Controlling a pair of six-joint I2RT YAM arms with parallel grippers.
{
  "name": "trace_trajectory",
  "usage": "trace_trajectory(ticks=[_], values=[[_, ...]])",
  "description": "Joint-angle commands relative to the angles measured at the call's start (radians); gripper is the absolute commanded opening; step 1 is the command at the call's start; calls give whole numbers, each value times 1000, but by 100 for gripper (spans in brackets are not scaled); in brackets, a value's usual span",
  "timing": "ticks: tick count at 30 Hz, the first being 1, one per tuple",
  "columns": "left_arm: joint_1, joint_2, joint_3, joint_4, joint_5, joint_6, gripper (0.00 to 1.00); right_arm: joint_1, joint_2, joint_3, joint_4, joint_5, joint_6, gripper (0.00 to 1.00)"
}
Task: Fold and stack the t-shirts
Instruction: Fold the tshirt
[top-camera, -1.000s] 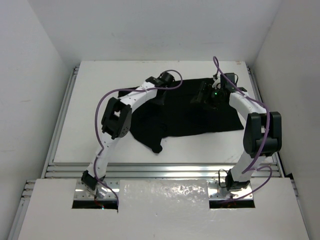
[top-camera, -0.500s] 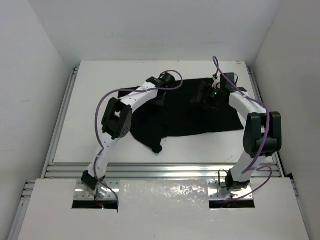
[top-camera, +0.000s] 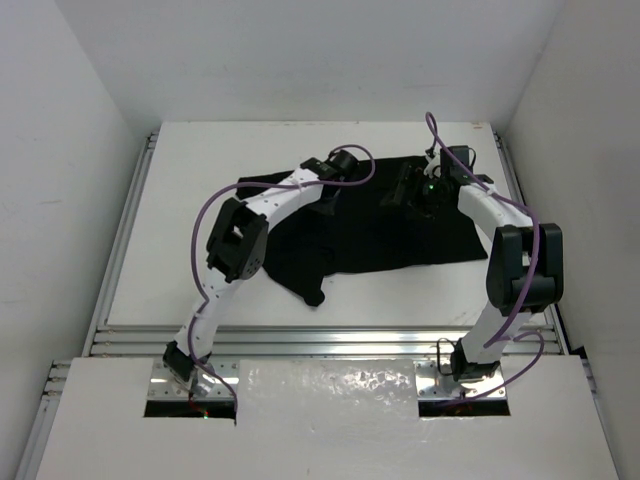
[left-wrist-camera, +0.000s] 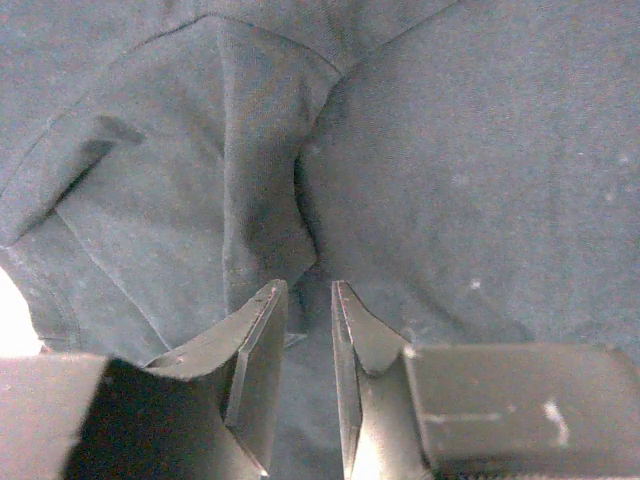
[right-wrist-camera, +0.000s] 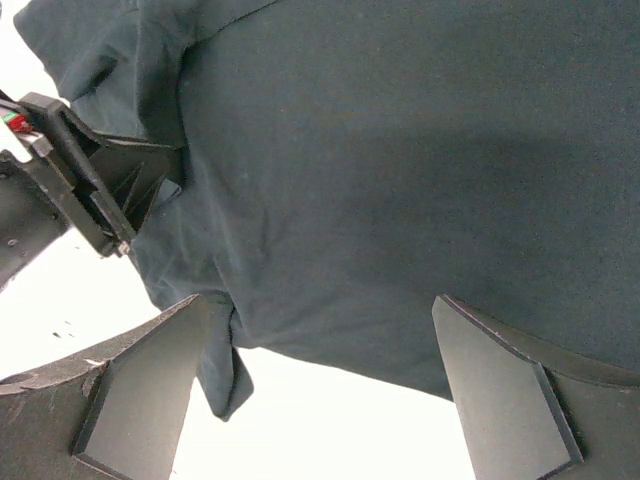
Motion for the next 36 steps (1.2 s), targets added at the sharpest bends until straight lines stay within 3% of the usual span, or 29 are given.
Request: trace_trajectory(ticks=[1, 5, 25, 27, 36], values=[[-3, 12, 27, 15, -14, 3, 24, 4, -20, 7, 31, -12, 0, 95], [10, 28, 30, 23, 12, 10, 28, 4, -20, 4, 32, -13, 1, 95], [62, 88, 64, 20, 38, 1, 31, 6, -20, 13, 26, -15, 0, 95], [66, 95, 68, 15, 46, 0, 23, 6, -19, 15, 23, -13, -2, 95], [67, 80, 88, 4, 70, -2, 6, 6, -17, 16, 20, -9, -3, 95]])
